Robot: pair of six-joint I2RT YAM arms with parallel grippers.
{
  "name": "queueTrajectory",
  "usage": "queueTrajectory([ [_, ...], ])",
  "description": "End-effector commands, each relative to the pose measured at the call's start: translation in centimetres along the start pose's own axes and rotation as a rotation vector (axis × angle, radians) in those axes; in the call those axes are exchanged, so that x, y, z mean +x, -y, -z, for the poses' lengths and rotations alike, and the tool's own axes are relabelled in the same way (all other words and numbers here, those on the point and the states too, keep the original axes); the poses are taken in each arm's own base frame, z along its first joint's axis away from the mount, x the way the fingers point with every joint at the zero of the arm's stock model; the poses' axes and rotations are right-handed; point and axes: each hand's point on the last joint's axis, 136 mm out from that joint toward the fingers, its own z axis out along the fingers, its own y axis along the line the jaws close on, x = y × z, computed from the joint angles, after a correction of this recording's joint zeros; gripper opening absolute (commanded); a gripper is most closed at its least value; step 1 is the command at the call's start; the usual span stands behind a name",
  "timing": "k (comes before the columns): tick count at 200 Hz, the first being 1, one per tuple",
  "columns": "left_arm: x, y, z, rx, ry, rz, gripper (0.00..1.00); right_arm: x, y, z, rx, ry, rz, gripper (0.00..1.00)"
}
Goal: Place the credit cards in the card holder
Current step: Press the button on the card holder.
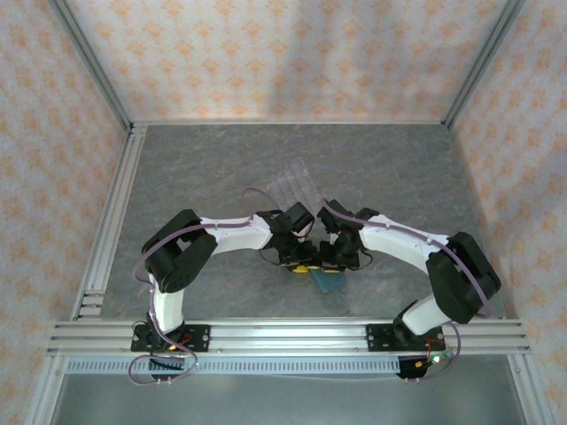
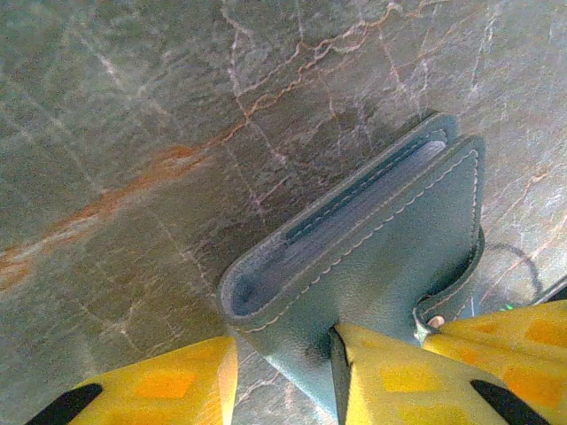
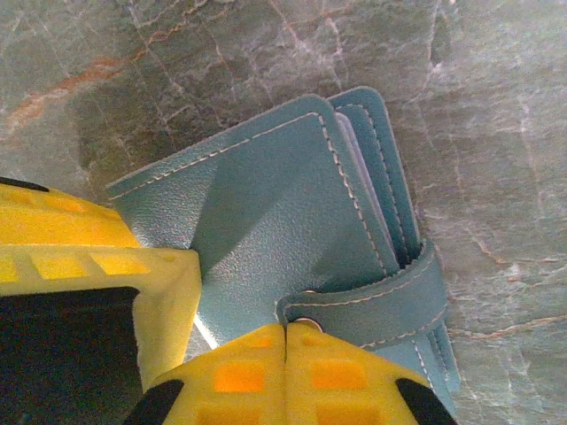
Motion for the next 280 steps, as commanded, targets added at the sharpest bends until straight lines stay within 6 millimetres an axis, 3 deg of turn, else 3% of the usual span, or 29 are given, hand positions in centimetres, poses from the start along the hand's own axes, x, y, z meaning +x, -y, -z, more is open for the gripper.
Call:
queueTrajectory([
  [1,0.6,-1.2,-1.2,-0.042,-0.019,0.012,0.34,-1.3,-0.5,0.3,-0.032,0.058,-0.022,0.00],
  [138,0.5,-1.4,-1.4,-0.046,-0.028,0.017,0.34,-1.8,-0.3,1.1,-0.126,0.055,-0.098,0.00],
  [181,0.5,-1.5,-1.5,-0.045,-0.024,0.017,0.34,-1.9,0.5,1.6,-0.171,0.037,-0.148,0.00],
  [280,0.3,-1.4,-1.7,-0.033,-0.017,0.020,0.34,-0.7,1.0,0.2,-0.162,-0.064,-0.143,0.00],
])
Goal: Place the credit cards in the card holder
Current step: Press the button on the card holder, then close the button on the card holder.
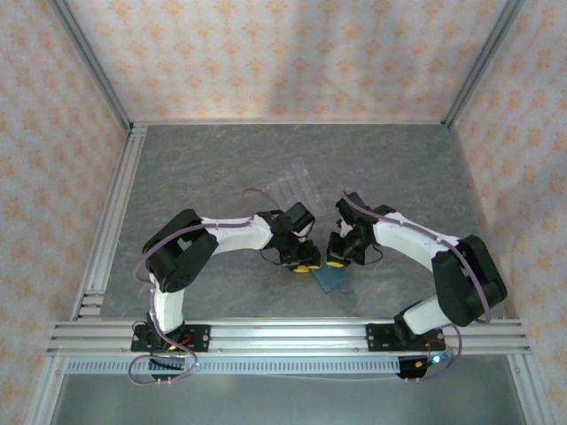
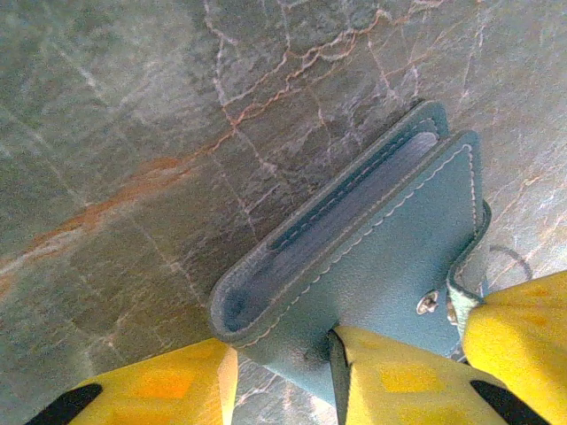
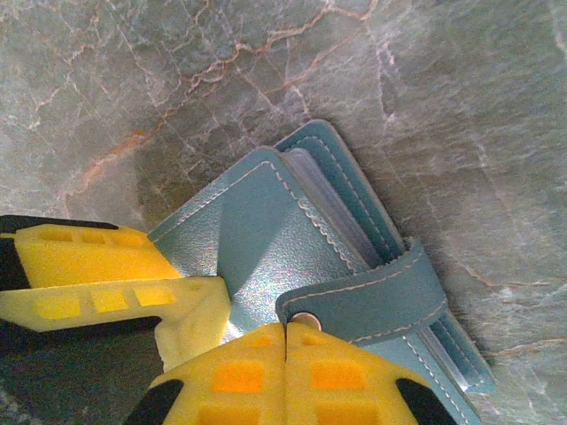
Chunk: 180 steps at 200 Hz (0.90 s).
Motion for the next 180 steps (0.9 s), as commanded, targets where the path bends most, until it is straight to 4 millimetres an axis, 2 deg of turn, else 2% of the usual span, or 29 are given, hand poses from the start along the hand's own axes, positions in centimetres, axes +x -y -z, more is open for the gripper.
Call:
queueTrajectory([
  [1,0.5,-1.6,-1.5,-0.045,-0.020,0.023,0.34,0.8,0.7,-0.6,0.016,-0.046,0.002,0.00],
  [88,0.4,-1.4,-1.6,-0.052,-0.028,0.017,0.34,1.4,1.6,-1.4,0.039,-0.088,-0.003,0.00],
  [180,0.1,-1.4,-1.8,-0.052,-0.025,0.023,0.34,2.3,2.1,-1.3,0.048,-0.118,0.008,0.00],
])
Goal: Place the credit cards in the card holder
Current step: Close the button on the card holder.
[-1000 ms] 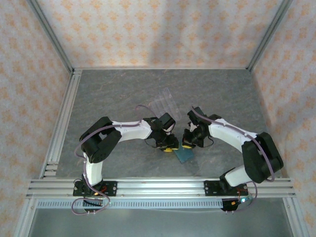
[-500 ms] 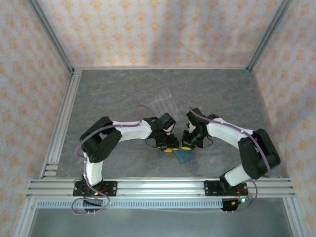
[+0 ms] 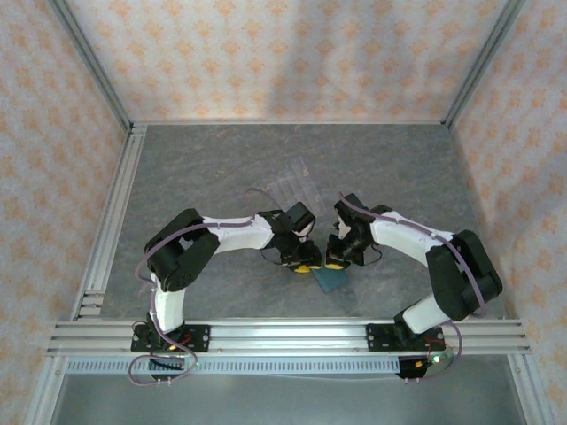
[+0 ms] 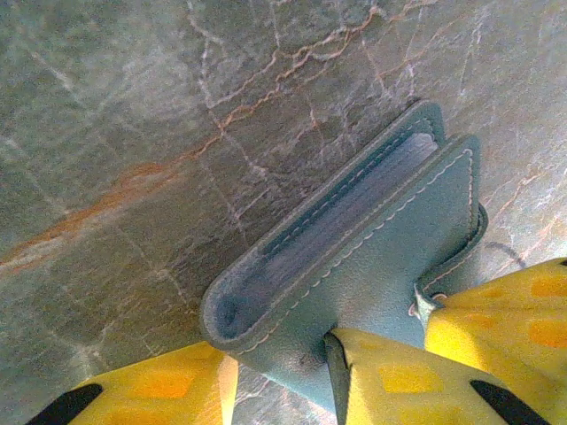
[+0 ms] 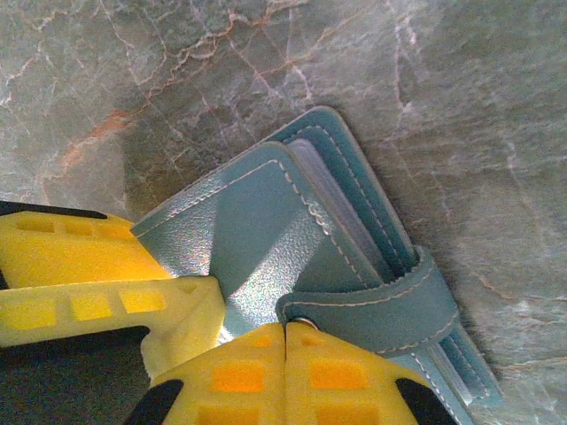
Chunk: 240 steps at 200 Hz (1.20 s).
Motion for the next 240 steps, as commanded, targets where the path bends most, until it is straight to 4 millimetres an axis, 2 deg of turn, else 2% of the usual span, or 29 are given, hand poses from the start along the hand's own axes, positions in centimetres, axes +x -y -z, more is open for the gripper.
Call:
queueTrajectory([
  [1,0.1,-1.6,-1.5,-0.059,-0.012,0.023,0.34,1.8,1.8,-0.6,0.046,-0.072,-0.024,0.00],
  [103,0.1,-1.7,-1.5,-0.059,-0.011,0.028,0.34,2.3,3.0,-0.8,0.085,-0.067,-0.028,0.00],
  [164,0.2,-1.8,-1.4,-0.060,-0.008,0.030,0.34,2.3,5.4,-1.6,0.179,-0.049,-0.064,0.00],
  [240,-0.1,-1.4,-0.7,-0.065,0.015,0.024,0.34,3.4,8.2,-3.1,0.246,-0.044,-0.151,0.00],
])
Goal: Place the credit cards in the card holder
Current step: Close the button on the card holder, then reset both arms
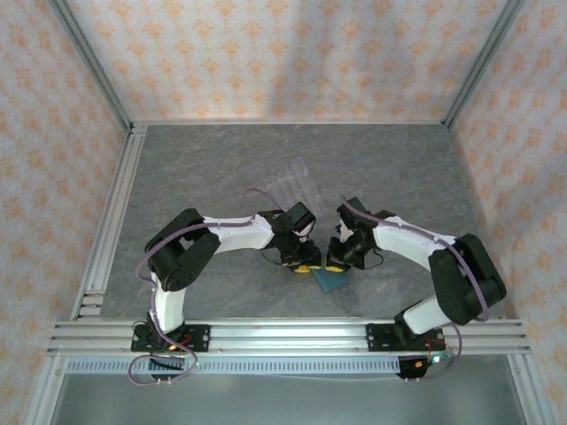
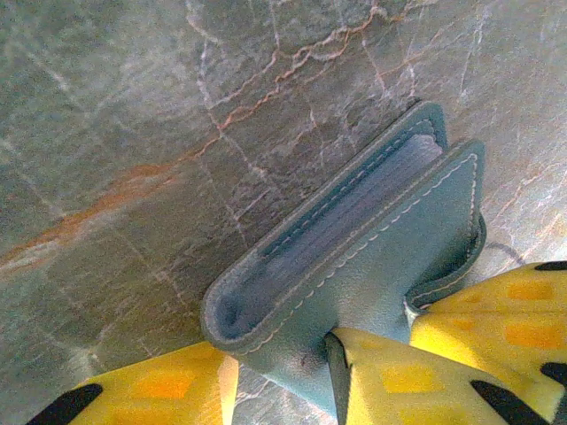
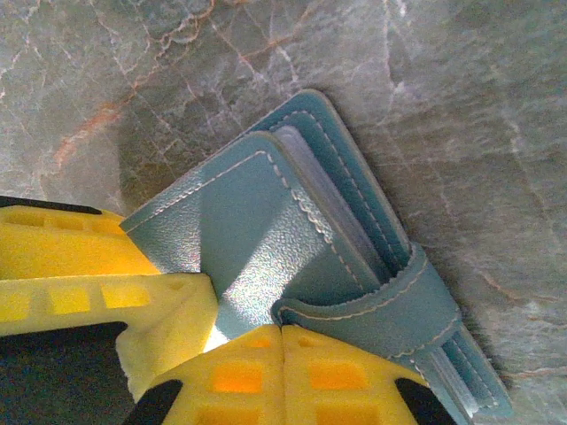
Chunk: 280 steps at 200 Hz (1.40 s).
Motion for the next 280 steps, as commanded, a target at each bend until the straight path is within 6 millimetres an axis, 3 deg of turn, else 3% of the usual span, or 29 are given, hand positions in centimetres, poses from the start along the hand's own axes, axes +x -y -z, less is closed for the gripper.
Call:
queueTrajectory([
  [1,-0.1,-1.4,-0.6,-0.065,0.016,0.022,0.34,2.6,7.4,-2.1,0.265,-0.042,-0.122,0.00],
  [51,-0.7,-0.3,0.7,-0.064,0.047,0.008,0.34,3.8,9.5,-3.0,0.277,-0.012,-0.169,0.00],
  [76,-1.1,-0.3,1.5,-0.088,0.060,0.001,0.34,2.9,8.4,-2.4,0.253,0.024,-0.163,0.00],
  [86,-1.6,0.3,3.6,-0.080,0.103,-0.011,0.33,2.0,7.7,-1.7,0.241,0.060,-0.147,0.01],
  [101,-2.6,0.7,6.7,-0.076,0.169,-0.026,0.34,0.8,6.0,-0.6,0.196,0.105,-0.119,0.12],
  [110,-3.2,0.8,9.3,-0.077,0.222,-0.038,0.39,-0.1,4.5,0.3,0.158,0.139,-0.100,0.26],
  [130,-4.0,0.4,15.9,-0.087,0.382,-0.083,0.61,-2.0,1.6,2.9,0.094,0.225,-0.054,0.56],
  [141,-3.9,-0.4,19.7,-0.106,0.475,-0.104,0.71,-2.6,0.2,4.3,0.065,0.260,-0.033,0.76],
  [150,-3.8,-1.6,22.8,-0.145,0.561,-0.111,0.76,-3.1,-0.8,5.5,0.047,0.289,-0.021,1.00],
  [175,-4.0,-7.7,31.2,-0.407,0.883,-0.069,0.88,-4.1,-3.1,9.7,0.000,0.411,0.030,0.99],
  [182,-4.0,-9.3,33.1,-0.495,0.964,-0.057,0.99,-4.4,-3.6,10.9,0.002,0.451,0.055,0.99],
  [189,-4.1,-10.4,34.3,-0.579,1.030,-0.091,1.00,-5.0,-3.6,12.1,0.023,0.490,0.075,0.99],
  [199,-4.2,-12.4,36.1,-0.695,1.139,-0.054,0.99,-6.0,-2.8,13.7,0.088,0.551,0.080,0.99],
  [213,-4.2,-15.5,37.4,-0.819,1.252,0.042,1.00,-8.0,-0.1,16.0,0.200,0.648,0.050,0.99],
  [237,-5.6,-19.4,37.2,-0.922,1.289,0.066,1.00,-11.8,5.3,18.5,0.351,0.799,0.015,1.00],
  [257,-6.9,-22.4,36.9,-0.961,1.356,0.080,0.99,-14.8,8.8,19.3,0.263,0.900,-0.053,1.00],
  [280,-8.3,-26.1,35.4,-1.000,1.377,0.097,0.99,-16.3,13.4,20.9,0.290,1.038,-0.196,1.00],
])
